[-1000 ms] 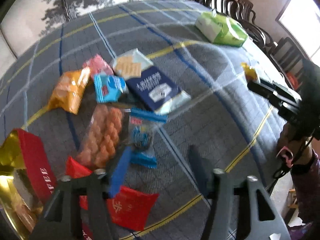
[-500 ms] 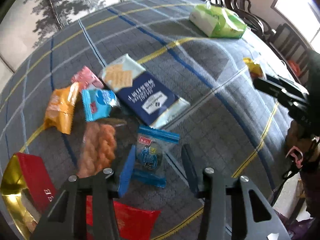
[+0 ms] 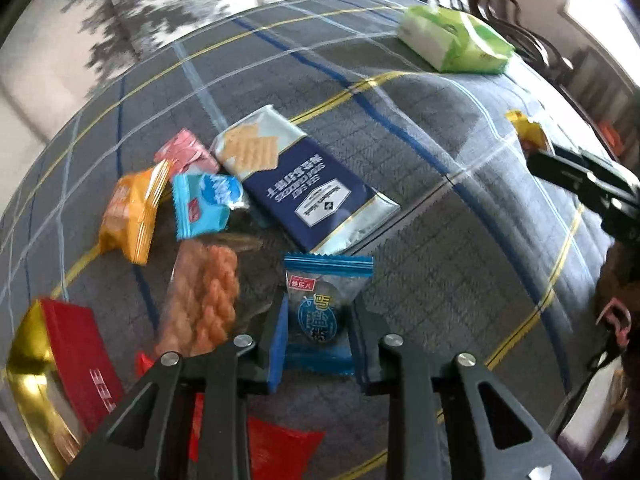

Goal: Organize snacks
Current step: 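Carry the blue snack into the gold tray and open the left gripper while the right holds the yellow snack, then carry the yellow snack into the gold tray and open the right gripper, then grasp the red packet with gold characters with the right gripper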

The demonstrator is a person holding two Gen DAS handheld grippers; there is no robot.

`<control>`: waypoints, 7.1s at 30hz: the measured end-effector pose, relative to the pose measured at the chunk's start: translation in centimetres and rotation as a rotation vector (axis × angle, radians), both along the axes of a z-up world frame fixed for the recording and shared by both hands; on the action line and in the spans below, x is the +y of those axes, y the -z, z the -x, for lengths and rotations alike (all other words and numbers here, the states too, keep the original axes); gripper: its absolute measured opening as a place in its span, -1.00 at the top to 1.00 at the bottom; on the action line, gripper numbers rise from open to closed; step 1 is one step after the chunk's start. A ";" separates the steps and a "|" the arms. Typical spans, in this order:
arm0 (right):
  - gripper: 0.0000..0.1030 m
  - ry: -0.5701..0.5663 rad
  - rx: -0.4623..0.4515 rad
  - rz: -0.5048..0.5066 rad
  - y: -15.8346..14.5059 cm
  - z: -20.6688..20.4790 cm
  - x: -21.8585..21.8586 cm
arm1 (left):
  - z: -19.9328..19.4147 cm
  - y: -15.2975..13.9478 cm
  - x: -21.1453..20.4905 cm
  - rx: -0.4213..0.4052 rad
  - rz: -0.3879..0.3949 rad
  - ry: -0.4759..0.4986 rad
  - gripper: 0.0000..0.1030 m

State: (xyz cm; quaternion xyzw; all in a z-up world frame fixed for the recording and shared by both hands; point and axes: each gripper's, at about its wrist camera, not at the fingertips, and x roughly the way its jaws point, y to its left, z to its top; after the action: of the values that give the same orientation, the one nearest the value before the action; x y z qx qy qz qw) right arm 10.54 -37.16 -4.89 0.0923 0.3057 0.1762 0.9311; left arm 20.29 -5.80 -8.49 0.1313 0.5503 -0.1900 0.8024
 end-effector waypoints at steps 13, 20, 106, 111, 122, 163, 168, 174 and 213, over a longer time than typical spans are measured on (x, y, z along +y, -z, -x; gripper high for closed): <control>0.36 0.051 0.038 0.038 0.3 -0.7 0.3 | 7.8 -4.7 3.2 -0.044 0.213 -0.181 0.55; 0.36 0.092 0.077 0.058 0.7 -1.2 0.2 | 10.1 -7.9 5.8 -0.173 0.151 -0.226 0.55; 0.36 0.172 0.138 0.192 1.0 -1.9 1.3 | 12.0 -4.2 22.8 -0.348 -0.110 -0.591 -0.36; 0.36 0.153 0.131 0.201 0.9 -1.4 2.3 | 12.1 -4.5 23.2 -0.356 -0.110 -0.600 -0.36; 0.36 0.013 0.061 0.178 -1.9 0.3 8.2 | 12.6 -4.7 24.1 -0.360 -0.106 -0.622 -0.36; 0.31 -0.562 0.050 0.190 -4.6 0.5 39.7 | 15.1 -5.8 29.4 -0.375 -0.029 -0.742 -0.56; 0.31 -0.567 0.049 0.184 -4.6 0.2 40.1 | 15.2 -5.6 29.8 -0.374 -0.030 -0.750 -0.57; 0.31 -0.555 0.037 0.184 -4.8 0.6 39.3 | 15.3 -5.7 30.1 -0.374 -0.035 -0.755 -0.58; 0.14 -0.405 0.065 0.450 -1.6 1.8 26.8 | 15.0 -8.1 25.0 -0.399 -0.066 -0.619 -0.69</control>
State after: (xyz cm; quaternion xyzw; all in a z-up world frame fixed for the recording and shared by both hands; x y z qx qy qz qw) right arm 8.77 -10.33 -3.27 -0.1733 0.3789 0.2832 0.8638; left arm 5.33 19.23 -0.40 0.0190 0.4023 0.1088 0.9088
